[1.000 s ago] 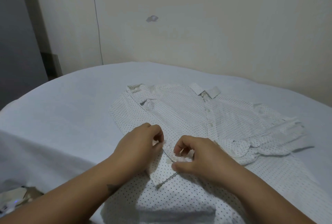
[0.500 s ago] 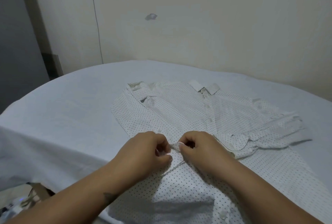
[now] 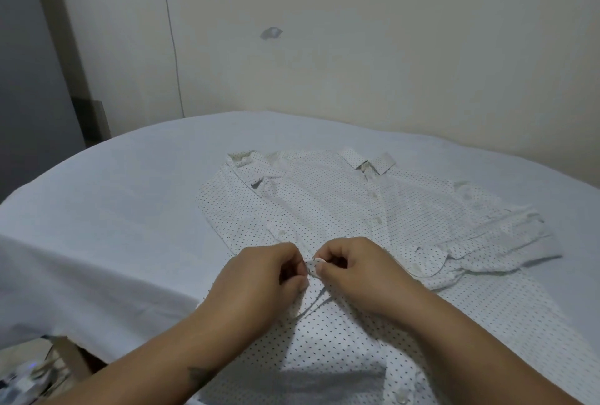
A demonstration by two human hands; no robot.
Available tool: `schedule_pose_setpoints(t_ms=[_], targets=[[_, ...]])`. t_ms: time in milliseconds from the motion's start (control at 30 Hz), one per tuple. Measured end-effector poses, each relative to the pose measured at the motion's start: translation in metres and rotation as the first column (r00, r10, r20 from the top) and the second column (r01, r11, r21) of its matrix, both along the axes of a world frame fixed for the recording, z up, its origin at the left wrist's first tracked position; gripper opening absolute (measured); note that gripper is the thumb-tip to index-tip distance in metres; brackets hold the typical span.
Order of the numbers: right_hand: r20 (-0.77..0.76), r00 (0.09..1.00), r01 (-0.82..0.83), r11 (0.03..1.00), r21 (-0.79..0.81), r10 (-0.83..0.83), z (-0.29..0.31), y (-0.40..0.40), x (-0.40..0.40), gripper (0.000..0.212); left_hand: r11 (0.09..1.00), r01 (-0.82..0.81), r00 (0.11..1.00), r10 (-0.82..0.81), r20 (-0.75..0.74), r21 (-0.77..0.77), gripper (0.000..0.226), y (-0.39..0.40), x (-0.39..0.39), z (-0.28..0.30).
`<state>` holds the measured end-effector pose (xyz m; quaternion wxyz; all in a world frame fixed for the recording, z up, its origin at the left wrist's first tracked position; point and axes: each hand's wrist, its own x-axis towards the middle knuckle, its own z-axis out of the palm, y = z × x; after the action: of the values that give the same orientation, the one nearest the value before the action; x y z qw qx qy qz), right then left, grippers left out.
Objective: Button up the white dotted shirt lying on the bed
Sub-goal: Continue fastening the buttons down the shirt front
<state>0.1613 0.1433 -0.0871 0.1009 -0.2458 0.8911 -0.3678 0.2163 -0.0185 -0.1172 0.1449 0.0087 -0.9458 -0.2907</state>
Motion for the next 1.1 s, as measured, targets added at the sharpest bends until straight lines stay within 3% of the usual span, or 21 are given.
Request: schedule_pose_setpoints(t_ms=[467,767,933,1100], targets=[[0.028,1.000,0.014,0.999,-0.046,-0.012,-0.005,0.002,-0.003,0.013,0.999,0.006,0.999,-0.003,-0.047,0.044,0.014,0.004,0.000,-0.009],[0.080,0.997,-0.014,0.999,-0.051,0.018,-0.007,0.003,-0.007,0.018,0.997,0.029,0.994,-0.021,-0.112,0.072,0.036,0.005,0.001,-0.014],[0.241,0.969,-0.030,0.991,-0.133,0.061,-0.004,0.004,-0.012,0.026,0.997,0.066,0.989,-0.059,-0.132,0.046,0.035,0.006,0.001,-0.016],[0.083,0.994,-0.065,0.996,-0.065,0.071,-0.008,0.002,-0.014,0.007,0.995,0.101,0.985,-0.098,-0.143,0.013,0.032,0.005,-0.001,-0.017]])
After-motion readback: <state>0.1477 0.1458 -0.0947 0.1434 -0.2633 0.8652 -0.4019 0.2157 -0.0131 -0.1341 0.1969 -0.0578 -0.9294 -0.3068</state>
